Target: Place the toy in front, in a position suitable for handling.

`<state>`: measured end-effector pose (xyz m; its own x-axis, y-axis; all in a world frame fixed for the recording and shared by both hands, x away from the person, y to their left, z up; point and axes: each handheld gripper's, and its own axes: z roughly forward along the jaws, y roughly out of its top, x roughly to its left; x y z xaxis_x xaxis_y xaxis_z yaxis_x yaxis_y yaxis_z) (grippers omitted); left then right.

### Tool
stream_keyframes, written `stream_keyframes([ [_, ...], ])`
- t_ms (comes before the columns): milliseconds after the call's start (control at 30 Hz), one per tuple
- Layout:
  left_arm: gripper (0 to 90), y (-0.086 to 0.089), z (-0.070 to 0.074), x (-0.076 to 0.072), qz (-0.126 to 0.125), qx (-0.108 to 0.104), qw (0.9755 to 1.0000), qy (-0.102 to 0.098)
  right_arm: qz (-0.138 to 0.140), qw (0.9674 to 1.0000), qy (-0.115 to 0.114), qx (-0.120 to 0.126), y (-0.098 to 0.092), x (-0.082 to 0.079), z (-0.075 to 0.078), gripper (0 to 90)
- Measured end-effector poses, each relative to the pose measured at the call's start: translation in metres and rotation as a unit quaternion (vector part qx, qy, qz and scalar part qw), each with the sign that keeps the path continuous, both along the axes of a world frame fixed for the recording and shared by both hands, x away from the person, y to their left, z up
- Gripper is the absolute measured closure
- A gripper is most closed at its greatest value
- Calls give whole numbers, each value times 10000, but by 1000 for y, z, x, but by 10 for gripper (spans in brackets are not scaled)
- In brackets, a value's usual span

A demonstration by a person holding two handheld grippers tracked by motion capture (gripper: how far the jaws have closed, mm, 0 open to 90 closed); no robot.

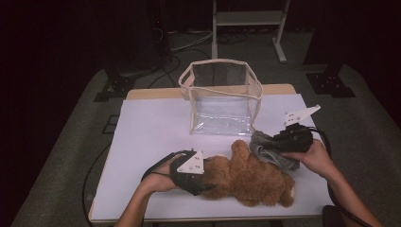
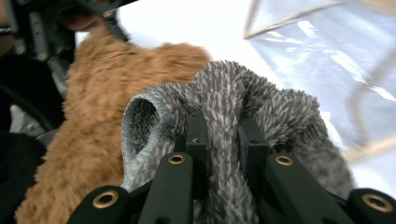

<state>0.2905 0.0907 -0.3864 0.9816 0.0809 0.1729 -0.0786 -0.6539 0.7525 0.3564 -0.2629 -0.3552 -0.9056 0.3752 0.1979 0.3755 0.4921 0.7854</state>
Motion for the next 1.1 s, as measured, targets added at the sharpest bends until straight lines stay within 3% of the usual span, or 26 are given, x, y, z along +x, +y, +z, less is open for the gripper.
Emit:
stream_keyframes([
  [167,306,-1,0,2,70,-38,10000,56,435,9990,-65,65,22,-16,5,775],
  [267,305,0,-1,1,92,-96,9999,72,540,9985,-121,-16,23,-26,9,775],
  [367,302,2,-1,1,129,-224,9996,127,432,9990,-92,-76,14,-31,4,775],
  [500,308,0,-2,2,134,-241,9995,156,350,9993,34,126,7,-30,1,775],
  [633,312,0,-2,2,129,-200,9996,137,297,9991,-249,150,13,-23,20,775],
  [733,312,-1,-2,2,130,-203,9996,131,290,9990,-290,158,21,-14,28,775],
  [900,311,0,-2,3,165,-214,9996,118,526,9984,-87,-174,40,-13,12,775],
  [1000,311,-1,-2,4,182,-223,9995,118,523,9985,30,-177,34,-20,3,775],
  [1100,313,-3,-1,6,251,-220,9993,163,478,9987,-27,-162,25,-25,9,774],
])
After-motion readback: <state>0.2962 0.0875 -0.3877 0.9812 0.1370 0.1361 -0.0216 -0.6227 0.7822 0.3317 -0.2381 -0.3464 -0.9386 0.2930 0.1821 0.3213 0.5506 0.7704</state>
